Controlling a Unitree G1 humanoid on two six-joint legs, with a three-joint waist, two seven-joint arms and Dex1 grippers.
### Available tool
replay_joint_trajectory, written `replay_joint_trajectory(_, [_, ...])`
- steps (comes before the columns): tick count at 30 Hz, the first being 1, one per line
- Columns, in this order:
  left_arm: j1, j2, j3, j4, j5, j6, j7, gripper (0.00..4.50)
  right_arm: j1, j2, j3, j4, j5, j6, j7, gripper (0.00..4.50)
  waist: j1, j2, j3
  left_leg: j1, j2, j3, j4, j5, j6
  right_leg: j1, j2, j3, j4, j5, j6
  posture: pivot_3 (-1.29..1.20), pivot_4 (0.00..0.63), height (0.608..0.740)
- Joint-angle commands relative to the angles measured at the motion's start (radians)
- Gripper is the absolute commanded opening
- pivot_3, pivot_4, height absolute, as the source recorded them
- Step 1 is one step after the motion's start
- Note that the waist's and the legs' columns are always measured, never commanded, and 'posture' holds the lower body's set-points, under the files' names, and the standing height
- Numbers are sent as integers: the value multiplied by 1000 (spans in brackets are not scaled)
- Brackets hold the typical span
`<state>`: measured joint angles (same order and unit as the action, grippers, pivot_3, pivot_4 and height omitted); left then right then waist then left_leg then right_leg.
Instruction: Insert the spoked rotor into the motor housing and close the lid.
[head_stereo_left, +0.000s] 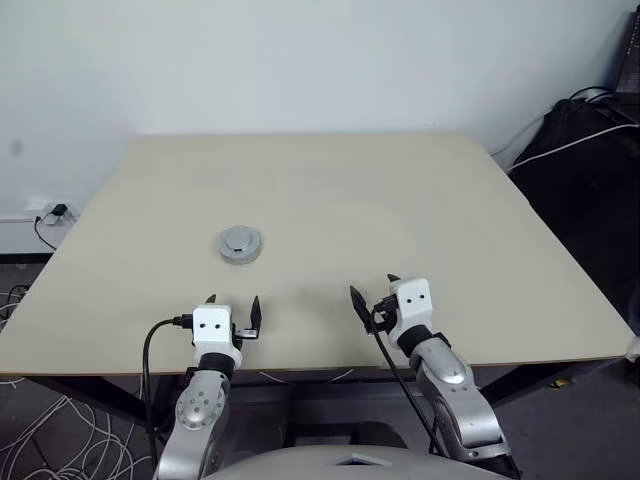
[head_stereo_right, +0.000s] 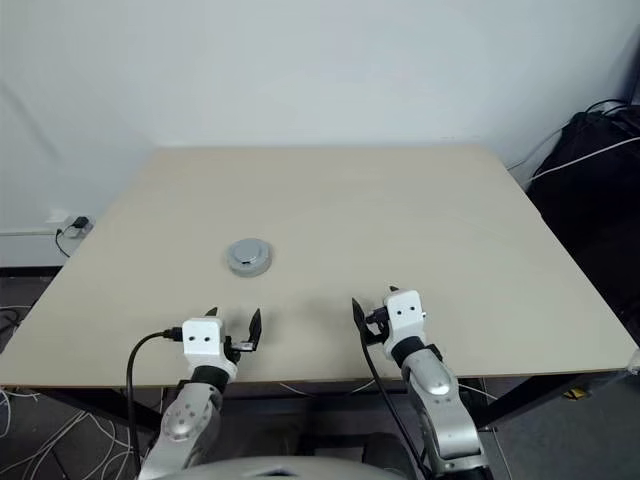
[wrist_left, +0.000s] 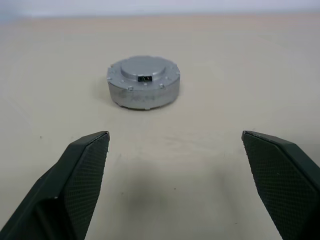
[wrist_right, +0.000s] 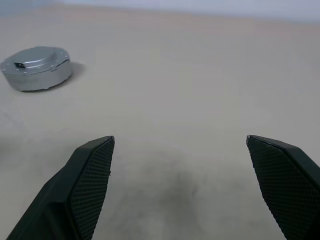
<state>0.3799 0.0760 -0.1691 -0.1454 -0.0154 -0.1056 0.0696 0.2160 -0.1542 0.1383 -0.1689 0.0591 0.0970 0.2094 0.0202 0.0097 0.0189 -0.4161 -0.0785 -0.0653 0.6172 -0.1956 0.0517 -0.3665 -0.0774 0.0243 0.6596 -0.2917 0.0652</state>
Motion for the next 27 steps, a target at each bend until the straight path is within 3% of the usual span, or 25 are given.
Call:
replay_joint_trajectory(1, [3, -23, -6, 4, 65, -115, 28, 4472, 12, 6, -29, -13, -32, -112, -38, 4500, 0, 0, 1, 0, 0, 0, 0, 0, 0, 0, 0, 0, 0, 0, 0, 0, 0, 740])
replay_joint_trajectory(7, [14, -39, -2, 45, 194, -253, 105, 4472, 59, 26, -62, -3, -51, -220, -86, 4500, 1, -1, 1, 0, 0, 0, 0, 0, 0, 0, 0, -1, 0, -1, 1, 0, 0, 740])
replay_joint_trajectory(17, [82, 9, -41, 66, 97, -358, -66, 4472, 137, 19, -115, 25, -46, -263, -101, 4500, -2, 0, 2, 0, 0, 0, 0, 0, 0, 1, 0, -1, 1, -1, 2, 0, 0, 740])
replay_joint_trajectory(27, [116, 1, -20, 68, 103, -350, -69, 4472, 157, 14, -124, 1, -41, -229, -86, 4500, -4, 2, 3, 0, 0, 0, 0, 0, 0, 1, -1, -1, 1, -2, 3, 0, 0, 740])
